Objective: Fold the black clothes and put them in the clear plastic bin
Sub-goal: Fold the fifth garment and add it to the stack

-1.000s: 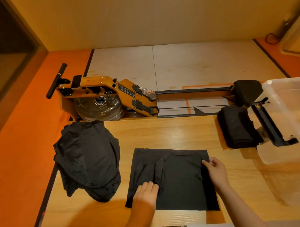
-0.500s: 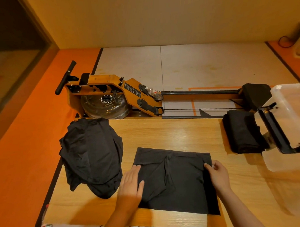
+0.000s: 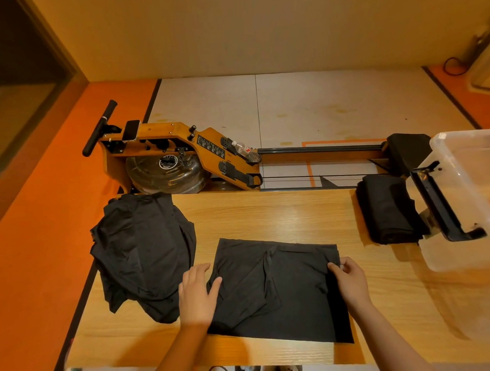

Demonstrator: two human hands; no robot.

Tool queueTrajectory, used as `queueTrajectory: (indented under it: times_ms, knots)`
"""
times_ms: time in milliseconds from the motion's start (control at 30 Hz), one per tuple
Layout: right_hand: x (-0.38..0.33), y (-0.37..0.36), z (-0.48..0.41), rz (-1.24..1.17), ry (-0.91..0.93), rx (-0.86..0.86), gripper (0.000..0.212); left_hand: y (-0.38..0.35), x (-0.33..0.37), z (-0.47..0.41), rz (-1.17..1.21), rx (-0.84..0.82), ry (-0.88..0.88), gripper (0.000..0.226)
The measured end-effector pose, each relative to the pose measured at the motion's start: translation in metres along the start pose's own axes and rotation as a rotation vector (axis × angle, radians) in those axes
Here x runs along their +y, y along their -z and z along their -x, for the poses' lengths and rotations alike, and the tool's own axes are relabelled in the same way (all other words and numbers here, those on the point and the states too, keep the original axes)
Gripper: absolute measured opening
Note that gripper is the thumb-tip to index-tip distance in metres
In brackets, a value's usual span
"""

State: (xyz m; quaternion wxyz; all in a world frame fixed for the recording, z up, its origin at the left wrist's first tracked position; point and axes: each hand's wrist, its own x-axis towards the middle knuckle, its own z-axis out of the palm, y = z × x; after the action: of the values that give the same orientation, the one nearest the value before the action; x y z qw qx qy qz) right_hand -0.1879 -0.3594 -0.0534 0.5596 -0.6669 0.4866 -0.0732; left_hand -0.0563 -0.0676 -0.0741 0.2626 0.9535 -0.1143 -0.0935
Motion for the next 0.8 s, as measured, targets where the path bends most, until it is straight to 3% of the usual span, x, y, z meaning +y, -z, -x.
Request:
queueTrajectory:
  times_ms: [167, 333, 467, 533, 600, 700, 800]
  knots:
    - [0.001, 0.0, 0.0, -0.003, 0.0, 0.001, 0.027, 0.01, 0.002, -0.018, 0.025, -0.015, -0.057, 0.003]
    - [0.0, 0.003, -0.004, -0.041, -0.026, -0.01, 0.023, 0.02, 0.002, -0.031, 0.207, -0.123, -0.051, 0.023]
    - [-0.006, 0.009, -0.005, -0.022, -0.052, 0.036, 0.009, 0.026, 0.0, -0.028, 0.329, -0.191, 0.013, 0.014]
    - [-0.013, 0.004, -0.001, 0.12, 0.041, 0.149, 0.014, 0.024, -0.005, -0.025, 0.33, -0.237, 0.011, 0.012]
    - [-0.028, -0.01, 0.006, 0.27, 0.291, 0.176, 0.023, 0.022, -0.008, -0.023, 0.282, -0.236, 0.0, 0.016]
    - [-0.051, -0.054, 0.018, 0.426, 0.6, -0.132, 0.011, 0.022, -0.005, -0.022, 0.27, -0.212, -0.003, 0.022]
    - [-0.06, -0.109, 0.023, 0.663, 0.707, -0.429, 0.018, 0.02, -0.004, -0.025, 0.266, -0.201, 0.014, 0.033]
